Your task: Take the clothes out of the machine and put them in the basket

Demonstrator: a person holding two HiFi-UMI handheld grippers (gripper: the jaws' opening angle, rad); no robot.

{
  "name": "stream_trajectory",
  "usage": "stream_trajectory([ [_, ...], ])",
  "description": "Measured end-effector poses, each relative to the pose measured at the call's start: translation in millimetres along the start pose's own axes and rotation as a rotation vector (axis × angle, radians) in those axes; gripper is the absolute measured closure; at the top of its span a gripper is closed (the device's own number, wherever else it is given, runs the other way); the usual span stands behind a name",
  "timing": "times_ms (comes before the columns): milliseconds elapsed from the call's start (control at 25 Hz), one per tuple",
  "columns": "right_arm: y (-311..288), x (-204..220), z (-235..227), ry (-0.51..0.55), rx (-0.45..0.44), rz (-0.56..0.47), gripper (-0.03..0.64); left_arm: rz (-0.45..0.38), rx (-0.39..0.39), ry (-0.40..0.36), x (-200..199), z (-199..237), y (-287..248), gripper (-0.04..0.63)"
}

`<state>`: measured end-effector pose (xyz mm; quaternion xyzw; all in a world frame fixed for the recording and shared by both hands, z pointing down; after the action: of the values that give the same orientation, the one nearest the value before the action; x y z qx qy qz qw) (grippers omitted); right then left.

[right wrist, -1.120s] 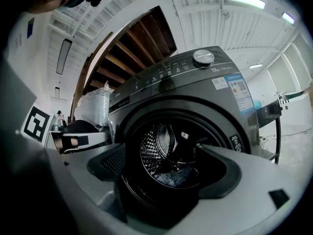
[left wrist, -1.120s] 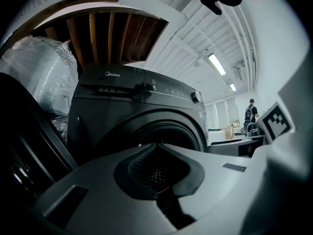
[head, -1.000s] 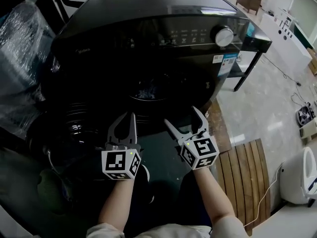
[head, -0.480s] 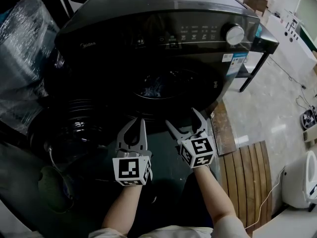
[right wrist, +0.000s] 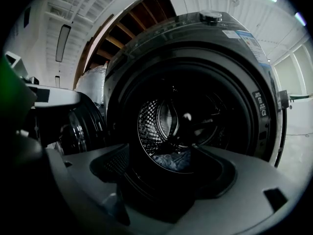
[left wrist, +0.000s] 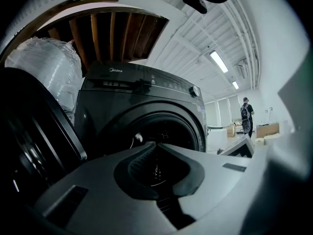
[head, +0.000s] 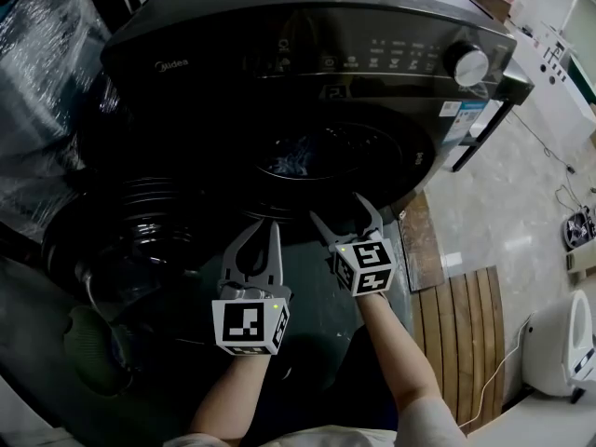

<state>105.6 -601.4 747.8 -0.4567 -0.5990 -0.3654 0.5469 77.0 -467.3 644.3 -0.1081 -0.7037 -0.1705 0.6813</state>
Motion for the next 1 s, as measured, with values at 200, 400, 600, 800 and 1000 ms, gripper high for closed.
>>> stream_trajectory([
  [200, -23.2, 13.6, -2.1, -0.008, -0.006, 0.038, 0.233, -0.026, 0.016, -0.032, -6.0, -2.3, -5.9, 0.574],
  [400, -44.7, 19.8, 2.7, -0.029, -0.014, 0.052, 0.245, -0.033, 0.033, 0.018, -7.3, -1.6, -15.7, 0.575],
  [600, -71.8, 30.7, 1.0, -0.014, -0.016, 0.081, 0.249, -0.02, 0.041, 0.041, -5.0, 0.6, -24.0, 0.575],
  [800, -97.5, 46.6, -0.4, -0.014, -0.029, 0.119, 0.259, 0.026, 0.032, 0.049, 2.7, 14.5, -31.0, 0.575],
  [1000, -122.3, 60.6, -11.0, -0.03, -0.003, 0.155, 0.268, 0.029, 0.047, 0.061, 6.4, 12.7, -34.1, 0.575],
])
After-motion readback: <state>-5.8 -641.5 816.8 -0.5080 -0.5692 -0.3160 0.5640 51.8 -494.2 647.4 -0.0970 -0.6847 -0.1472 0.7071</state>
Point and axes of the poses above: the fingertips, and each gripper's own axes: y backward along the fingers, z to its left, x out of its underside, the point moved 1 cm from there along y, backward along the fingers, and after that the axes turned 7 degrees about -z, right-handed, at the moved point
